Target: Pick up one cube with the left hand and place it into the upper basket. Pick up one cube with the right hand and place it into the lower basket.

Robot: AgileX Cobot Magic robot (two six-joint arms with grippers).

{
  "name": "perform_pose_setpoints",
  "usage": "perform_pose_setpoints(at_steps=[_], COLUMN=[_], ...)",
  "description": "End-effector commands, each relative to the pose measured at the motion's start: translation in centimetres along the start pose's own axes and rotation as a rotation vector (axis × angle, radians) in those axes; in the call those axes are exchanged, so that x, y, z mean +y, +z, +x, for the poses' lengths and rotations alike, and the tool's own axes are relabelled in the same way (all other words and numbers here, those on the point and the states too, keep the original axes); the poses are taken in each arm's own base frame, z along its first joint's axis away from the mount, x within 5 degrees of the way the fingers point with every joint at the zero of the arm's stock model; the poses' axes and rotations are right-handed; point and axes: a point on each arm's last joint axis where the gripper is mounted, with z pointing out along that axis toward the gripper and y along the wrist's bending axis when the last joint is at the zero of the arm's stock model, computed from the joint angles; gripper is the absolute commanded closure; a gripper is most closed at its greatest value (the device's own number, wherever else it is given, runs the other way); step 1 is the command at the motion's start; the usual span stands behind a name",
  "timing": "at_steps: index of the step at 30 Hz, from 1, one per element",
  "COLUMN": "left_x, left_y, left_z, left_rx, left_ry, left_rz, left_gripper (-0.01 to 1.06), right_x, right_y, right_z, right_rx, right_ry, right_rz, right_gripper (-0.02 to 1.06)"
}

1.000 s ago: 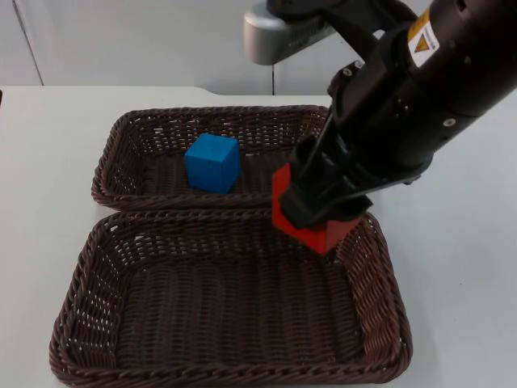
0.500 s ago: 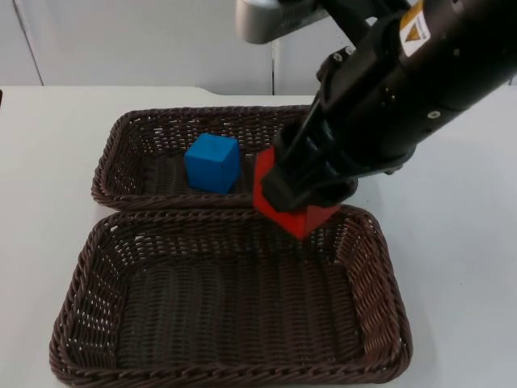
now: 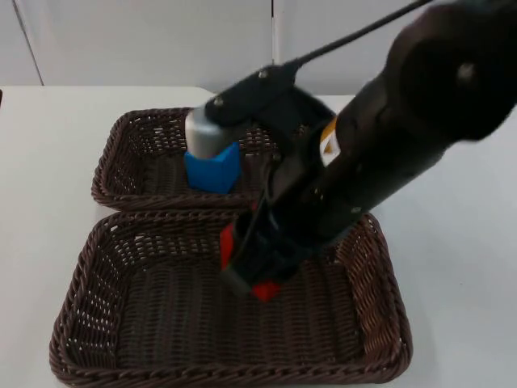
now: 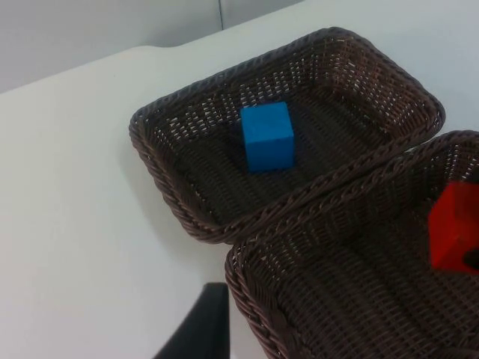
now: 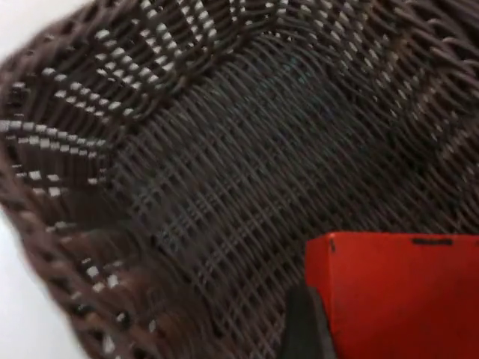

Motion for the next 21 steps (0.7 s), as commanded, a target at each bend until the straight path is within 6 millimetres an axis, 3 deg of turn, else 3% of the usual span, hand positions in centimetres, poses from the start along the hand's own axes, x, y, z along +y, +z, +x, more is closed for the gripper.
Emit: perform_pose_setpoints(at_steps=[1,5,8,10,11,14,15,17,21], left_x=[0.0,0.0,0.0,0.0,0.0,0.0,0.0,0.0,0.0], left_y=[0.0,0.0,0.0,0.0,0.0,0.0,0.0,0.0,0.0], left_z=[0.1,0.1,0.1,0.1,0.1,0.1,0.1,0.1,0.1], left_rx=[-0.006,-0.006,-0.006,-0.006,-0.006,-0.006,-0.006,-0.006,-0.006], left_ry=[-0.006,-0.006,-0.006,-0.006,-0.006,-0.006,-0.006,-0.006,-0.006], left_rz=[-0.003,-0.003,-0.003,-0.003,-0.003,-0.003,-0.003,-0.003,-0.003], left_gripper=[0.0,0.0,0.0,0.0,0.0,0.0,0.0,0.0,0.0], right_x=[0.2,0.2,0.3,0.3,0.3,0.4,0.4,0.4,0.4], right_y=[1.4,3.3,4.6,4.9,4.9,5.0,5.0,5.0,4.6], right_z=[0.3,1.2,2.0,2.3,2.3,2.5,2.5,2.4,2.2], right_rx=[-0.011,0.025,0.06,0.079,0.079,0.092,0.092,0.09,0.082], right_ry=[-0.011,-0.01,-0.008,-0.005,-0.005,0.013,0.013,0.017,0.017], right_rz=[0.0,-0.002,-0.005,-0.007,-0.007,-0.013,-0.013,-0.014,-0.013], right_gripper=[1.05,1.04,0.96,0.83,0.83,0.55,0.55,0.35,0.25])
